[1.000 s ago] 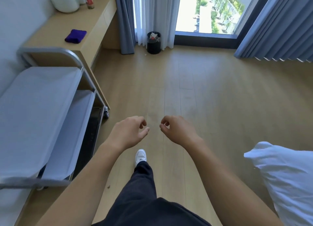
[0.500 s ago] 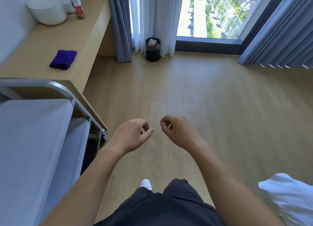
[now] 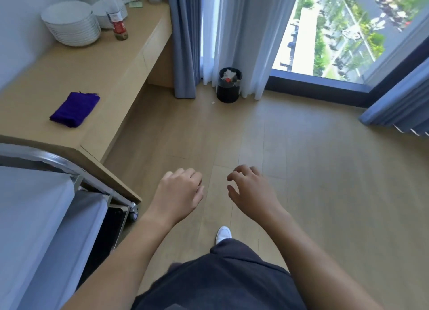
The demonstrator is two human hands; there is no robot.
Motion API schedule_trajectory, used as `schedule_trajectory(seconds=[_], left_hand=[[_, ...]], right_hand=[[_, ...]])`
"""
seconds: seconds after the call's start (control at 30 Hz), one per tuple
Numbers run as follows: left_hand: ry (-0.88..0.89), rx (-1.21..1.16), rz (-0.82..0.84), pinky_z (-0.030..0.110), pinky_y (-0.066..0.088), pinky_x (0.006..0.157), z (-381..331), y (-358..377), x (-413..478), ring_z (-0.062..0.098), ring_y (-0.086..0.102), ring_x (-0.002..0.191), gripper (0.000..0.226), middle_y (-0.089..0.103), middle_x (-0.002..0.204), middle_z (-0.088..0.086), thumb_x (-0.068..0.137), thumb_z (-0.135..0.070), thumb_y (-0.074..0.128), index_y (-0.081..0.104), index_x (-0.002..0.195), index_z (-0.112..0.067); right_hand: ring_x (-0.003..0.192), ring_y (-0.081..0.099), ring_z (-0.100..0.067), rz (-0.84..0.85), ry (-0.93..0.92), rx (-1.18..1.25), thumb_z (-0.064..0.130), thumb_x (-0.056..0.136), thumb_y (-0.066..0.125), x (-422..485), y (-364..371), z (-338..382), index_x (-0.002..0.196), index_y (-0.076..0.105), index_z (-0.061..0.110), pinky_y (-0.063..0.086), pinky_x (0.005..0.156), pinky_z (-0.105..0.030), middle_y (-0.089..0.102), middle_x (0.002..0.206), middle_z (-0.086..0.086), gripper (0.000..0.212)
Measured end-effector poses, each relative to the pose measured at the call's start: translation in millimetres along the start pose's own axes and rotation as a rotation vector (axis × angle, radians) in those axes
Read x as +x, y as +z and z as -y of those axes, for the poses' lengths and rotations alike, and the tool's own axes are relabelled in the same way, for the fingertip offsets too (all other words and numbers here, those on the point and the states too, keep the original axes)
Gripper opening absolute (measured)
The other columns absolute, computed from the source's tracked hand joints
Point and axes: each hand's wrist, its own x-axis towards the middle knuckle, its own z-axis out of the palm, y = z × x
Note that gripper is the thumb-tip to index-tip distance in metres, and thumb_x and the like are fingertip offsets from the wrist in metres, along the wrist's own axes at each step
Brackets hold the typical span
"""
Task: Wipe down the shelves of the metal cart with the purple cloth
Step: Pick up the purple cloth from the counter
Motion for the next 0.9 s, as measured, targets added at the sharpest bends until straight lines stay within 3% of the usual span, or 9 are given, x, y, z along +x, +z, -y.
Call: schedule_trajectory(seconds=[0.23, 0.37, 0.5, 0.67, 0.9], left_hand=[[-0.190, -0.007, -0.046, 0.031, 0.044, 0.054, 34.8, -0.2, 65.5, 0.017, 0.054, 0.062, 0.019, 0.059, 0.071, -0.007, 0.088, -0.033, 0.058, 0.059, 0.075, -0.020], [-0.351, -0.029, -0.043, 0.031, 0.044, 0.056, 73.7, 3.1, 83.6, 0.018, 0.056, 0.064, 0.019, 0.059, 0.072, -0.006, 0.088, -0.034, 0.059, 0.060, 0.075, -0.020], [-0.486, -0.043, -0.086, 0.031, 0.044, 0.056, 129.7, 2.8, 98.9, 0.017, 0.056, 0.064, 0.019, 0.059, 0.071, -0.007, 0.088, -0.033, 0.061, 0.060, 0.075, -0.020], [-0.631, -0.088, -0.159, 0.034, 0.049, 0.058, 221.4, 2.3, 114.9, 0.018, 0.058, 0.065, 0.015, 0.061, 0.072, -0.005, 0.088, -0.028, 0.062, 0.061, 0.077, -0.017], [-0.734, -0.057, -0.182, 0.028, 0.040, 0.047, 350.9, -2.8, 125.4, 0.019, 0.058, 0.060, 0.010, 0.060, 0.067, -0.003, 0.082, -0.019, 0.068, 0.061, 0.075, -0.016]], right_hand=[[0.111, 0.051, -0.021, 0.073, -0.202, -0.069, 0.037, 0.096, 0.047, 123.1, -29.0, -14.7, 0.115, 0.062, 0.024, 0.045, 0.077, -0.032, 0.057, 0.122, 0.004, 0.027], [0.115, 0.048, -0.021, 0.053, -0.300, -0.026, 0.037, 0.095, 0.048, 185.7, -28.5, 7.6, 0.119, 0.061, 0.024, 0.049, 0.080, -0.032, 0.053, 0.125, 0.005, 0.030], [0.115, 0.048, -0.023, 0.097, -0.432, -0.034, 0.037, 0.094, 0.049, 253.2, -19.3, 50.1, 0.120, 0.060, 0.023, 0.049, 0.089, -0.038, 0.054, 0.124, 0.002, 0.032], [0.113, 0.049, -0.021, 0.065, -0.588, -0.056, 0.036, 0.094, 0.048, 341.0, -9.4, 127.7, 0.122, 0.058, 0.024, 0.048, 0.081, -0.033, 0.053, 0.124, 0.002, 0.032], [0.117, 0.049, -0.022, 0.065, -0.752, 0.016, 0.029, 0.091, 0.049, 435.2, 6.3, 242.2, 0.129, 0.053, 0.021, 0.049, 0.086, -0.035, 0.052, 0.128, 0.002, 0.039]])
